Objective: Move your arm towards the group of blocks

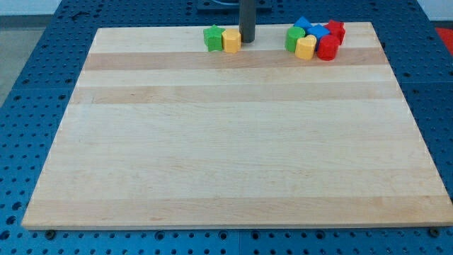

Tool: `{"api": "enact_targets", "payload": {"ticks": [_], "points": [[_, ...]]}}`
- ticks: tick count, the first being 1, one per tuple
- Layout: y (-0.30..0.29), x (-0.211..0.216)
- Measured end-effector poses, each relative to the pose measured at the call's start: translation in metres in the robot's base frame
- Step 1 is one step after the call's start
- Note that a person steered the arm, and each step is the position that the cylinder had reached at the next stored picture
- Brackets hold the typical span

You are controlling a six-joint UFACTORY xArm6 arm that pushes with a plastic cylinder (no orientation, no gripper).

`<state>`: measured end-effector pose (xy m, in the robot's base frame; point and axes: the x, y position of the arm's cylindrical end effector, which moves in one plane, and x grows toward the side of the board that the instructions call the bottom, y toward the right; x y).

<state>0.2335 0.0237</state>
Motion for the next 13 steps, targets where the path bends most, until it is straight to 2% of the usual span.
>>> {"api": "enact_targets", "payload": {"ticks": [10,11,12,13], "points": [[0.0,0.001],[0.0,-0.003],[0.005,-0.038],[0.028,-0.041]]}}
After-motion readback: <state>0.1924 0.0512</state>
